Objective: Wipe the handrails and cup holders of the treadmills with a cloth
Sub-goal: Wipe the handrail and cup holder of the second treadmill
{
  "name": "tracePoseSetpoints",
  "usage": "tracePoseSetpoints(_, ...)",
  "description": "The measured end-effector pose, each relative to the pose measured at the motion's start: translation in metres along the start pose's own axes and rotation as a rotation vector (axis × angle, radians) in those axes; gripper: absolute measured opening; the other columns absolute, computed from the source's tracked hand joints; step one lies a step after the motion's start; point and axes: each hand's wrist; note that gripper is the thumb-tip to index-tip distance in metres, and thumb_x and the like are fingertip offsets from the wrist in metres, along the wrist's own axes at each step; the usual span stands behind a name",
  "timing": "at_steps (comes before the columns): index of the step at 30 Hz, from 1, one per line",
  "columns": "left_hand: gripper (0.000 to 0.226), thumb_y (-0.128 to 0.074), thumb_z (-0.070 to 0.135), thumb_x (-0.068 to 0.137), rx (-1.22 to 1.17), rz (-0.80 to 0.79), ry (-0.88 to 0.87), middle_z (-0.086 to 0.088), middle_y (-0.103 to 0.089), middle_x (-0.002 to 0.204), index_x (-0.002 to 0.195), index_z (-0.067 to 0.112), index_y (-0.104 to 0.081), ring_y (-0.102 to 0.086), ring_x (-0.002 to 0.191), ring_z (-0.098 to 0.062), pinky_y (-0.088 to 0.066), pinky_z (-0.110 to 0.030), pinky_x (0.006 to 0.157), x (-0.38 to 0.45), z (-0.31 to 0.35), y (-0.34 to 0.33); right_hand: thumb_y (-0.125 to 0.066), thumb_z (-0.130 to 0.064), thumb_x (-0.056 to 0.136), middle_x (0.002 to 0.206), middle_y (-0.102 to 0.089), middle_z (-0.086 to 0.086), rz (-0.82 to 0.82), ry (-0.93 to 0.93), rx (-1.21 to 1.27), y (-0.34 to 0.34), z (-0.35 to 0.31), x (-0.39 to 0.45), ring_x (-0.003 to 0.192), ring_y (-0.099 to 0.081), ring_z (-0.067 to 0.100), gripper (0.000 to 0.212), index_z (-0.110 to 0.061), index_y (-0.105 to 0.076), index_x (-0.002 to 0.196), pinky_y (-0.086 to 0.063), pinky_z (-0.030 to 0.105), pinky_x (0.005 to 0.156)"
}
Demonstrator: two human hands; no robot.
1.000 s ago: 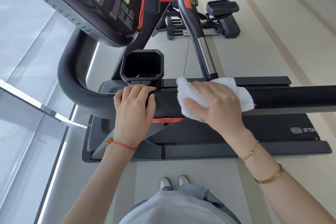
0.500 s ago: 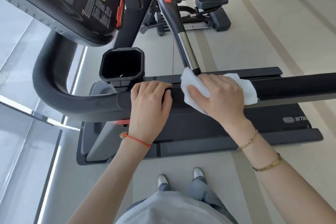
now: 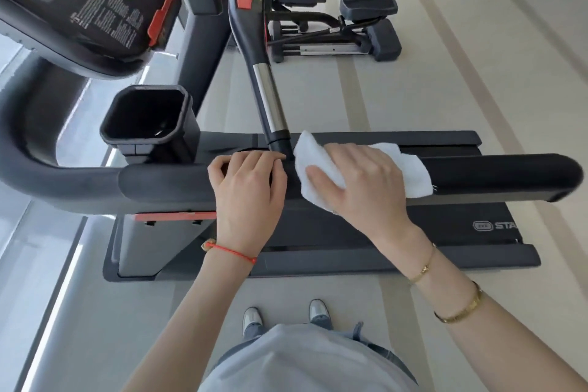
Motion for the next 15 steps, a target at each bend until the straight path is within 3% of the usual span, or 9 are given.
tracePoseSetpoints(3, 0.037, -0.034, 0.028, 0.101, 0.037, 0.008, 0.030, 0.013, -0.070, 0.098, 0.102, 0.025, -0.070, -0.060, 0.099, -0.013, -0.029, -0.038, 0.098, 0.001, 0.007, -0.005, -0.053, -0.043, 0.096, 0.082, -0.066, -0.001, -0.039, 0.091, 0.088, 0.011, 0.025, -0.013, 0.077, -0.061, 0.021, 0.033, -0.014, -0.068, 0.097, -0.047, 0.033, 0.072)
tracePoseSetpoints(5, 0.037, -0.033, 0.030, 0.100, 0.051, 0.015, 0.045, 0.013, -0.070, 0.098, 0.100, 0.026, -0.070, -0.060, 0.100, -0.013, -0.028, -0.038, 0.098, 0.003, 0.014, -0.009, -0.050, -0.046, 0.096, 0.071, -0.063, -0.003, -0.075, 0.032, 0.018, 0.019, 0.042, -0.010, 0.067, -0.059, 0.021, 0.035, -0.017, -0.066, 0.086, -0.042, 0.031, 0.063)
tracePoseSetpoints(7, 0.037, -0.034, 0.031, 0.100, 0.062, 0.033, 0.058, 0.014, -0.070, 0.097, 0.097, 0.026, -0.070, -0.061, 0.098, -0.013, -0.027, -0.037, 0.098, 0.004, 0.018, -0.012, -0.043, -0.048, 0.093, 0.053, -0.049, -0.004, -0.148, -0.092, -0.099, 0.024, 0.049, 0.003, 0.050, -0.047, 0.021, 0.041, -0.019, -0.052, 0.065, -0.025, 0.029, 0.049)
tracePoseSetpoints(9, 0.037, -0.035, 0.030, 0.100, 0.078, 0.058, 0.061, 0.014, -0.070, 0.094, 0.094, 0.026, -0.071, -0.061, 0.096, -0.012, -0.027, -0.037, 0.097, 0.004, 0.019, -0.014, -0.035, -0.051, 0.089, 0.045, -0.035, -0.006, -0.272, -0.127, -0.168, 0.021, 0.044, 0.018, 0.043, -0.037, 0.023, 0.043, -0.021, -0.041, 0.059, -0.011, 0.025, 0.045)
tracePoseSetpoints(12, 0.036, -0.037, 0.027, 0.100, 0.127, 0.089, 0.059, 0.013, -0.070, 0.090, 0.090, 0.026, -0.071, -0.061, 0.091, -0.013, -0.029, -0.038, 0.095, 0.003, 0.020, -0.017, -0.027, -0.054, 0.088, 0.048, -0.032, -0.008, -0.452, -0.044, -0.082, 0.008, 0.029, 0.031, 0.049, -0.040, 0.026, 0.043, -0.023, -0.043, 0.063, -0.013, 0.026, 0.045)
tracePoseSetpoints(15, 0.034, -0.040, 0.025, 0.100, 0.147, 0.114, 0.057, 0.013, -0.070, 0.088, 0.088, 0.025, -0.071, -0.061, 0.089, -0.013, -0.030, -0.038, 0.095, 0.003, 0.019, -0.019, -0.027, -0.057, 0.090, 0.051, -0.038, -0.006, -0.492, -0.003, 0.001, 0.007, 0.033, 0.033, 0.053, -0.043, 0.028, 0.044, -0.023, -0.045, 0.068, -0.015, 0.029, 0.046)
Point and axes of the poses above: each hand's wrist, its own x-axis towards the middle knuckle, its own y-axis out of the back of the hand, z = x × y
